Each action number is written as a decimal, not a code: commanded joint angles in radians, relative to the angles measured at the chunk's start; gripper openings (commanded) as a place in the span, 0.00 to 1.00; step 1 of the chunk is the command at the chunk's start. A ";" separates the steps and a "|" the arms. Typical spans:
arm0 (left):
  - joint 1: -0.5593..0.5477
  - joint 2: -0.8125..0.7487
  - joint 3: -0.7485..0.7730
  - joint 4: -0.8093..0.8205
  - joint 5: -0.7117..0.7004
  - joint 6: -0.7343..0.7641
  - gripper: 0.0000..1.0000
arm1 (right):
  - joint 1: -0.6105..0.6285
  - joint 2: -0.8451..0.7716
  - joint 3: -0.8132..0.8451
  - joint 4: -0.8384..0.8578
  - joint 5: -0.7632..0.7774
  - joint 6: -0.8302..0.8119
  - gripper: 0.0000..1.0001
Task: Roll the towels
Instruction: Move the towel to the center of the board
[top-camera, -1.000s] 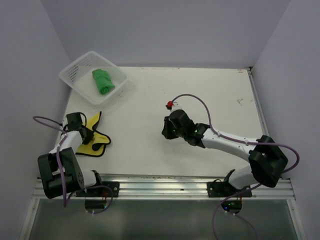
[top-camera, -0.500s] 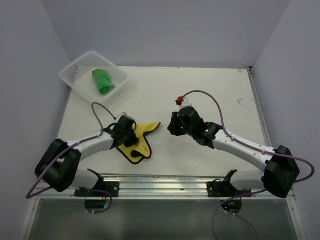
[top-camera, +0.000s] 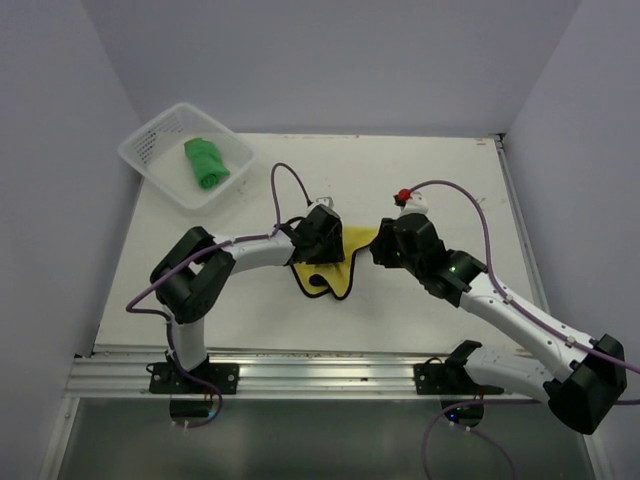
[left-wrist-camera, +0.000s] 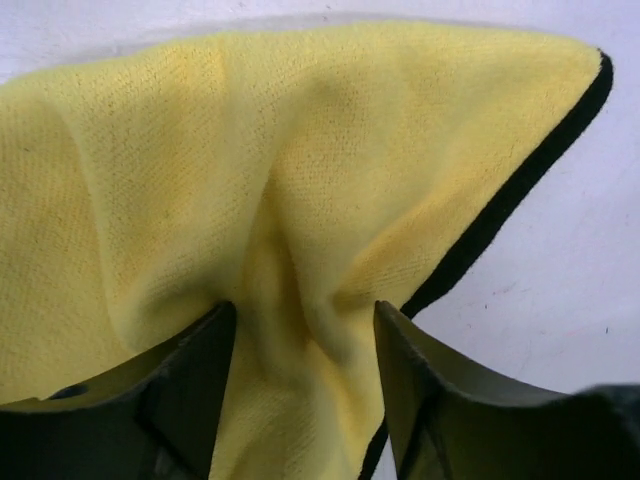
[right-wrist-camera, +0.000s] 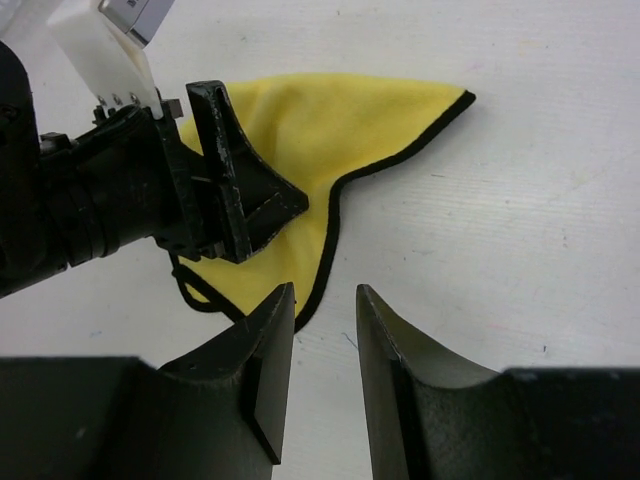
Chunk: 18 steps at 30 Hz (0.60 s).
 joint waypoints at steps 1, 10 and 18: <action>-0.001 -0.024 0.023 -0.083 -0.065 0.067 0.64 | -0.013 -0.022 -0.008 -0.039 0.042 -0.021 0.35; -0.074 -0.226 0.043 -0.226 -0.266 0.104 0.99 | -0.016 0.002 -0.037 0.003 0.021 -0.016 0.37; -0.101 -0.412 0.026 -0.280 -0.348 0.110 1.00 | -0.014 0.016 -0.054 0.081 -0.126 -0.071 0.44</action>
